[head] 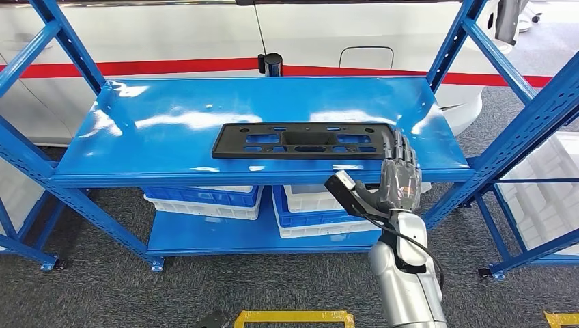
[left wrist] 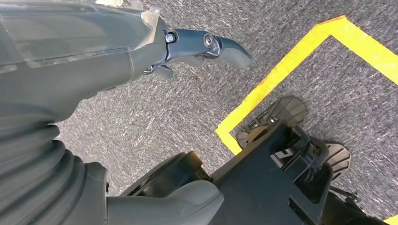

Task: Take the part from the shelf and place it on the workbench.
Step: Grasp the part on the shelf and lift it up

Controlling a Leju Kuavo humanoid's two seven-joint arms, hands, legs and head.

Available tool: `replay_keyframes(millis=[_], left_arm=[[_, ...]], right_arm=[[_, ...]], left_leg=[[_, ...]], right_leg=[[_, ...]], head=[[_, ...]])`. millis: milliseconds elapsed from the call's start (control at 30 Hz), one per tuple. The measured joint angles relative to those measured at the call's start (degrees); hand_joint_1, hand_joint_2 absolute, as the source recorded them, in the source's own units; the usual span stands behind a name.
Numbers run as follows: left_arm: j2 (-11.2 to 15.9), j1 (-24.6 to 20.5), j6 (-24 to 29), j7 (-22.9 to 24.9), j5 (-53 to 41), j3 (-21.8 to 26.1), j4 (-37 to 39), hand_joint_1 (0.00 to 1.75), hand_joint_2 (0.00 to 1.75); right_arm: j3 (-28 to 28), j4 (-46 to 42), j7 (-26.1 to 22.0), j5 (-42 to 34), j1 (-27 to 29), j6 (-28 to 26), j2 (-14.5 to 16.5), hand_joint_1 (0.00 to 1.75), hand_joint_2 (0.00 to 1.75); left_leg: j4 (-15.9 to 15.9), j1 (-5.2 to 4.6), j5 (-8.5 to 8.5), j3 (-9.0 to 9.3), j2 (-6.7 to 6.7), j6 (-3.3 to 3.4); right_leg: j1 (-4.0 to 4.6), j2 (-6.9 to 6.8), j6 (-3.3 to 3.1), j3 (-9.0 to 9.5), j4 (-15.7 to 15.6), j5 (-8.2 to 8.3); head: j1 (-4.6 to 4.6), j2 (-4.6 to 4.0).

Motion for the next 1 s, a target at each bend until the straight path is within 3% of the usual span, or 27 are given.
replay_keyframes(millis=[367, 1000], left_arm=[[-0.1, -0.2, -1.0, 0.2, -1.3, -0.4, 0.0, 0.0, 1.75], [-0.1, -1.2, -3.0, 0.4, -2.3, -1.9, 0.0, 0.0, 1.75]], right_arm=[[2.1, 9.4, 0.2, -0.8, -5.1, -1.0, 3.0, 0.0, 1.75], [2.6, 17.5, 2.2, -0.7, -10.1, -1.0, 3.3, 0.0, 1.75]], left_leg=[[0.0, 0.0, 0.0, 0.0, 0.0, 0.0], [0.0, 0.0, 0.01, -0.01, 0.0, -0.01]], right_leg=[[0.0, 0.0, 0.0, -0.01, 0.0, 0.0], [0.0, 0.0, 0.0, -0.02, 0.0, 0.0]], head=[[0.0, 0.0], [0.0, 0.0]])
